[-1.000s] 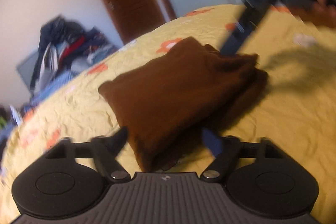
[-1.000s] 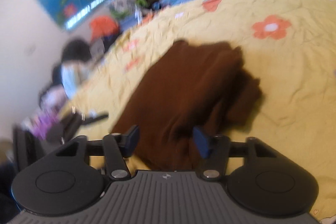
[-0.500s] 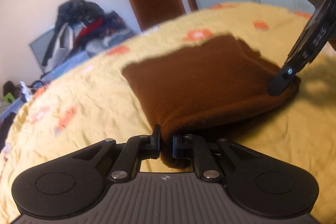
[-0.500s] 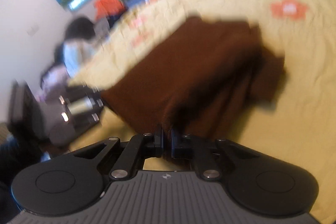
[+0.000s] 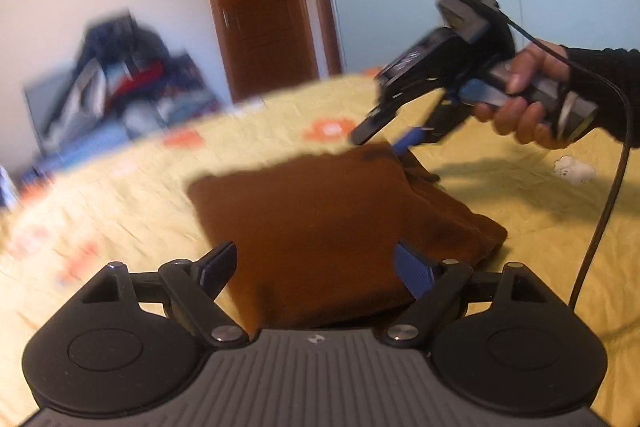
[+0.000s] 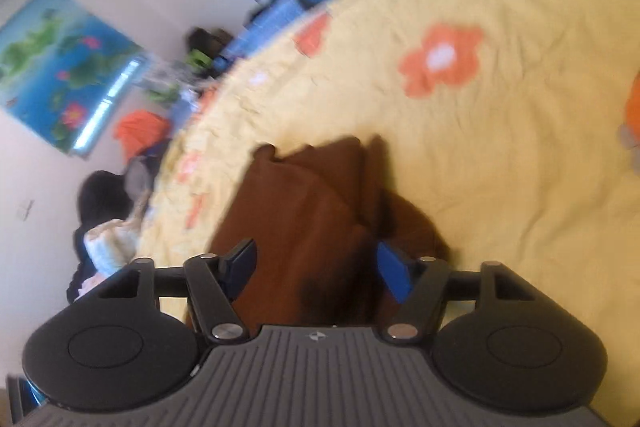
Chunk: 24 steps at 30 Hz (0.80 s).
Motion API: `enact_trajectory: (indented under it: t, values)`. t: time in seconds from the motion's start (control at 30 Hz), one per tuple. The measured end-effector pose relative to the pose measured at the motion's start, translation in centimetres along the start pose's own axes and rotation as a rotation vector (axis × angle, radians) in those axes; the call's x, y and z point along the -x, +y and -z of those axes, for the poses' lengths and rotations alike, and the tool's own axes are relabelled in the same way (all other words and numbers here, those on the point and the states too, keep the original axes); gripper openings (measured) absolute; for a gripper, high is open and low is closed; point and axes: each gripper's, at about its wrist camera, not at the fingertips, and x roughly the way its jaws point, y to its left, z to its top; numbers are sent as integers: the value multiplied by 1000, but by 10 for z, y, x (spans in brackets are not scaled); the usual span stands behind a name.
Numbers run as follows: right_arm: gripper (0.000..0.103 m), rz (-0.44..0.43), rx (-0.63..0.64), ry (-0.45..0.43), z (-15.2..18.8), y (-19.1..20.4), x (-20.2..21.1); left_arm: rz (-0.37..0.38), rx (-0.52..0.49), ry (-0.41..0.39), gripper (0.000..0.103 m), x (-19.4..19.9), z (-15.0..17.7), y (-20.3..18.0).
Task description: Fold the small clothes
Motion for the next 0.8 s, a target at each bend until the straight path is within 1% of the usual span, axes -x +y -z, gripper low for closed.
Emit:
enact_trajectory:
  t: [0.03, 0.07, 0.1, 0.13, 0.17, 0.2, 0.23, 0.27, 0.3, 0.33, 0.37, 0.4, 0.43, 0.47, 0.5, 0.6, 0.67, 0.7, 0.73, 0.8]
  values:
    - [32, -9, 1, 35, -2, 0, -12, 34, 37, 47, 86, -11, 1, 1]
    - [21, 5, 34, 60, -4, 4, -19, 70, 82, 96, 85, -23, 3, 2]
    - [20, 35, 99, 52, -6, 10, -21, 94, 117, 131, 85, -33, 8, 3]
    - [14, 62, 160, 37, -8, 13, -20, 90, 136, 140, 86, -40, 12, 3]
    - [11, 105, 181, 35, -12, 9, -22, 77, 139, 109, 86, -39, 16, 1]
    - [11, 160, 185, 34, -15, 2, -25, 73, 145, 106, 86, -39, 16, 0]
    - [11, 193, 182, 42, -17, -7, -27, 75, 156, 109, 85, -38, 14, 1]
    - [11, 177, 167, 50, -18, -14, -28, 84, 175, 105, 85, -34, 12, 4]
    - [12, 154, 161, 43, -16, -14, -25, 93, 199, 90, 85, -27, 9, 11]
    - [18, 140, 165, 28, -15, -11, -19, 98, 221, 69, 86, -20, 5, 18]
    - [32, 131, 163, 3, -14, -7, -12, 103, 249, 39, 86, -11, 2, 27]
    - [43, 123, 149, -29, -15, -3, -5, 108, 282, 11, 86, -4, -2, 38]
    - [66, 103, 138, -70, -17, 0, 2, 106, 321, -6, 87, -3, -9, 52]
    - [83, 83, 136, -112, -19, 2, 6, 94, 368, -14, 88, -5, -17, 65]
    - [88, 79, 132, -129, -23, 2, 5, 75, 422, -11, 88, -14, -25, 79]
    - [84, 110, 120, -63, -42, 1, -24, -8, 559, 50, 88, -63, -42, 117]
    - [84, 104, 106, -9, -52, 1, -51, -12, 633, 114, 87, -101, -49, 137]
    - [84, 99, 99, 19, -55, 3, -63, -13, 645, 145, 87, -119, -52, 142]
    - [81, 104, 106, 40, -56, 6, -74, -15, 639, 170, 86, -133, -55, 144]
    - [61, 111, 154, 73, -54, 15, -91, -24, 605, 218, 46, -158, -63, 146]
